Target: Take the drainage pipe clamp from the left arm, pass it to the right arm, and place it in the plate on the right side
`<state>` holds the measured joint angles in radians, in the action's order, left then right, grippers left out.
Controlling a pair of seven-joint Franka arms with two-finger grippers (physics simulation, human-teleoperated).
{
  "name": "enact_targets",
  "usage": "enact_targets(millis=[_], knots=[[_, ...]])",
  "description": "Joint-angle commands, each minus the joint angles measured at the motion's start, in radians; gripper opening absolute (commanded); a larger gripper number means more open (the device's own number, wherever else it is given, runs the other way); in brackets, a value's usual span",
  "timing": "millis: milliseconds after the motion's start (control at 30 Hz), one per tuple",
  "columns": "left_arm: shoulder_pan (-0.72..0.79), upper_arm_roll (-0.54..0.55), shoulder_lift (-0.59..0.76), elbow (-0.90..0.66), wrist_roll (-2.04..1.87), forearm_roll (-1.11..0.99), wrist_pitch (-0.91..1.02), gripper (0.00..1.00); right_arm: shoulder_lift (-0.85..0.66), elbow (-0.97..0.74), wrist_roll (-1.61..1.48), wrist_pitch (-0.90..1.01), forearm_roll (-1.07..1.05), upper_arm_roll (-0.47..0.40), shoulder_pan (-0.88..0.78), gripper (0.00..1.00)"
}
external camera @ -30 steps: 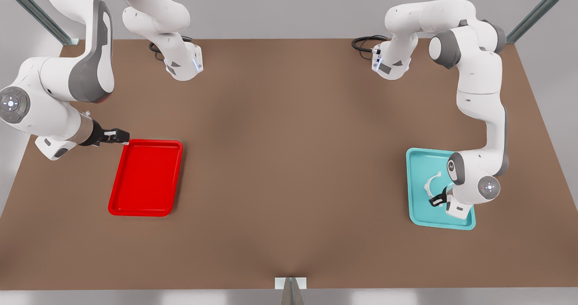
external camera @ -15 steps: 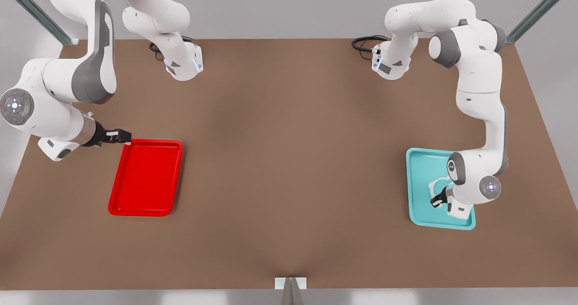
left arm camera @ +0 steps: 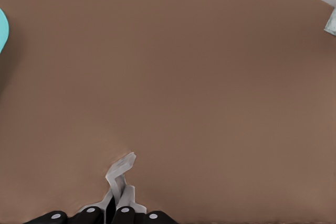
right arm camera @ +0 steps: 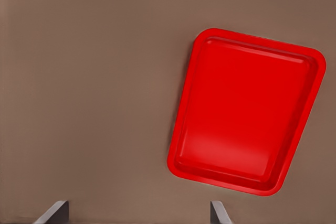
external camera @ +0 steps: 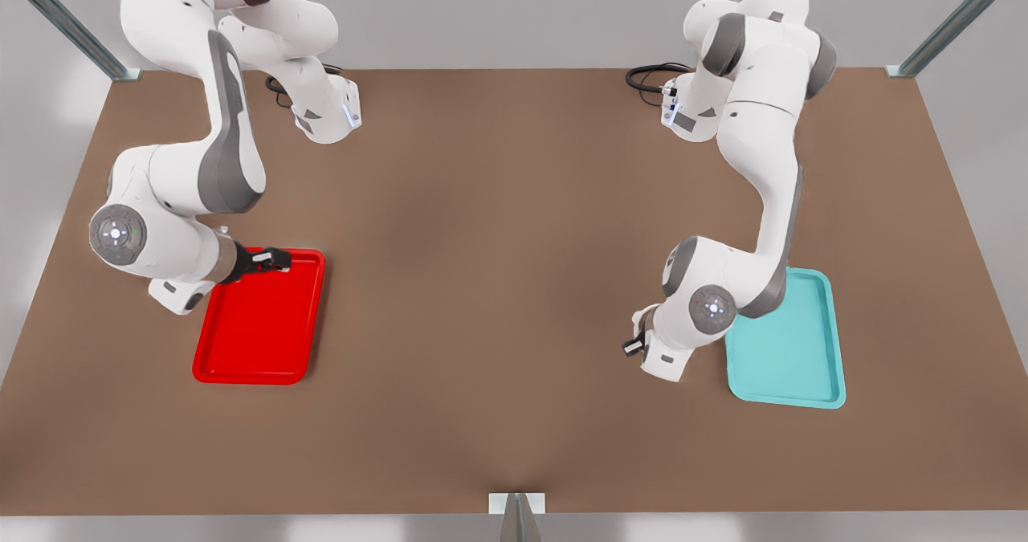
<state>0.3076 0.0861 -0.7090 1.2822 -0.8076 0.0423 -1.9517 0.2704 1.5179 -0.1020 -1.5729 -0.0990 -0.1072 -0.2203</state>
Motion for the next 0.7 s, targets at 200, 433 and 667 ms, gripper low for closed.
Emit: enact_targets(millis=[200,433,667], knots=[[0.151,0.047,-0.075,-0.173,-1.562,0.007,0.048,0.21,0.003,0.139,-0.079,-0.332,-0.133,0.000,-0.140,1.00],[0.194,0.077,-0.158,-0.261,-1.693,0.007,-0.082,0.21,0.010,0.189,0.108,-0.502,-0.136,0.000,-0.274,1.00],[0.203,0.098,-0.171,-0.271,-1.657,0.007,-0.107,0.21,0.075,0.163,0.209,-0.584,-0.160,0.000,-0.343,1.00]])
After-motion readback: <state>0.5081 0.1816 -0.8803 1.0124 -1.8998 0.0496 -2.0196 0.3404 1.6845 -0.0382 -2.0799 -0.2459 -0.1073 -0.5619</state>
